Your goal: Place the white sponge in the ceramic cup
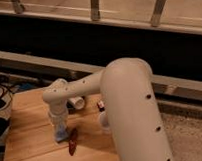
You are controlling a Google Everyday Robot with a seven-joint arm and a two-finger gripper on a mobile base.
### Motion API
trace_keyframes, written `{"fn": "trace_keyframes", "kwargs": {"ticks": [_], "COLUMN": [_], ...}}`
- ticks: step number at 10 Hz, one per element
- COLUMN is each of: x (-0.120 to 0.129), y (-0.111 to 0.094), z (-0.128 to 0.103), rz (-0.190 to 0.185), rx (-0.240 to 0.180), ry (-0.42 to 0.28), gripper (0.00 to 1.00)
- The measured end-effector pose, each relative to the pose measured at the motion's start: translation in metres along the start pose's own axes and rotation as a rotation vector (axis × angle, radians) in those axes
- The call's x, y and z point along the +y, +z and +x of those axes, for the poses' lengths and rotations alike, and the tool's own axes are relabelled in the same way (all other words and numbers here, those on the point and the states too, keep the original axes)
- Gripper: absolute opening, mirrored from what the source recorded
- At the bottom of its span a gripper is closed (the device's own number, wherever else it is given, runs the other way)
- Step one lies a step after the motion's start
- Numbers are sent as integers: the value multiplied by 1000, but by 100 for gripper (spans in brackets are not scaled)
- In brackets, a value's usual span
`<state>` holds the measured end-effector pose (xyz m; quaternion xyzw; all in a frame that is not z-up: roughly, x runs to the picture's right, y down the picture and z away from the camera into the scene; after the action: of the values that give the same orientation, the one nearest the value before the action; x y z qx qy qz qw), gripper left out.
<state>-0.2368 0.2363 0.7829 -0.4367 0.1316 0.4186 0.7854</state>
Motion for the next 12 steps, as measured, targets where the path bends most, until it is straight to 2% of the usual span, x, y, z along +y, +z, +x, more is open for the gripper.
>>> {"fn": "trace_keyframes", "kwargs": {"ticks": [2,5,8,12], "x": [8,3,-1,3], "y": [7,5,17,19], "z": [-1,0,4,3], "rz": [-9,-2,21,37], "rx": [29,29,56,73], "ry": [-11,-9,-4,-3], "gripper": [80,80,80,80]}}
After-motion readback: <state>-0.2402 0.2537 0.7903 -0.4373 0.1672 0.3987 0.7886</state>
